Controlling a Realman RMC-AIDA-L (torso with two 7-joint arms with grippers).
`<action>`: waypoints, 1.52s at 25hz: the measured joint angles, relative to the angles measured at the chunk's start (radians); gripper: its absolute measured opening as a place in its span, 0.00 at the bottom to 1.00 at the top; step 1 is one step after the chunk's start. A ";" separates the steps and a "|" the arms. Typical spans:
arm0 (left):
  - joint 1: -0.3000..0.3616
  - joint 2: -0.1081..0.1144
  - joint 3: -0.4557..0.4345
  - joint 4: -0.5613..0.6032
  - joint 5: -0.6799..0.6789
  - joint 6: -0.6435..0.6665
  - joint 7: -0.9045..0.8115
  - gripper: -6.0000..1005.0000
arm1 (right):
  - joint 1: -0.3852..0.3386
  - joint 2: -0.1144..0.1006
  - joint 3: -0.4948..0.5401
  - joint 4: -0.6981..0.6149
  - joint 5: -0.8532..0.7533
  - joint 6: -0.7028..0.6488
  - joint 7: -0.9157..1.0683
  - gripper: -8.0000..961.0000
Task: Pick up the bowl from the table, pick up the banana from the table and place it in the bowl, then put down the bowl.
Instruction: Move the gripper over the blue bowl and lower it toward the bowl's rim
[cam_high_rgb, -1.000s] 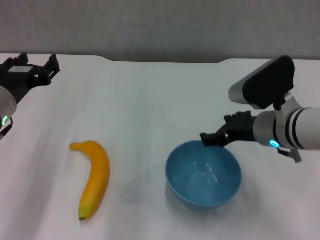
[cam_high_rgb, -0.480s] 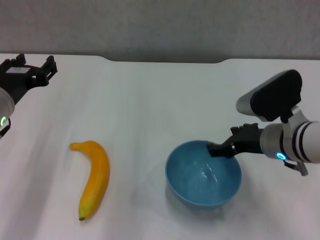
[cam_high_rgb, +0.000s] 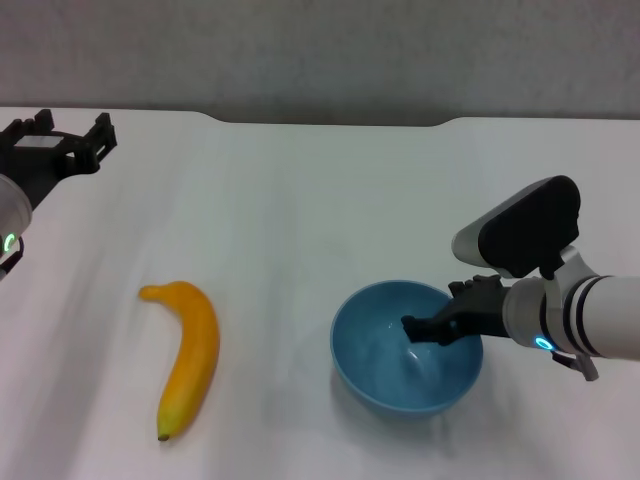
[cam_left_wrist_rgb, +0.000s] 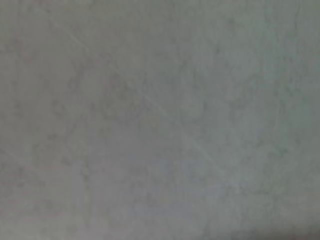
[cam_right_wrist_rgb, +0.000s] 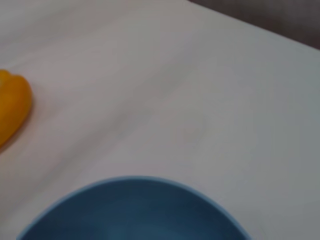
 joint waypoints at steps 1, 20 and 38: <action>-0.001 0.000 0.001 0.000 0.000 0.000 0.000 0.70 | 0.002 0.000 0.000 -0.009 0.000 0.000 0.002 0.92; -0.016 0.000 -0.001 0.020 -0.002 -0.010 0.000 0.70 | 0.018 -0.003 -0.016 -0.049 -0.011 -0.042 0.011 0.61; -0.011 0.000 0.008 0.020 0.002 -0.010 0.002 0.69 | 0.013 -0.003 -0.036 -0.067 -0.013 -0.084 0.013 0.16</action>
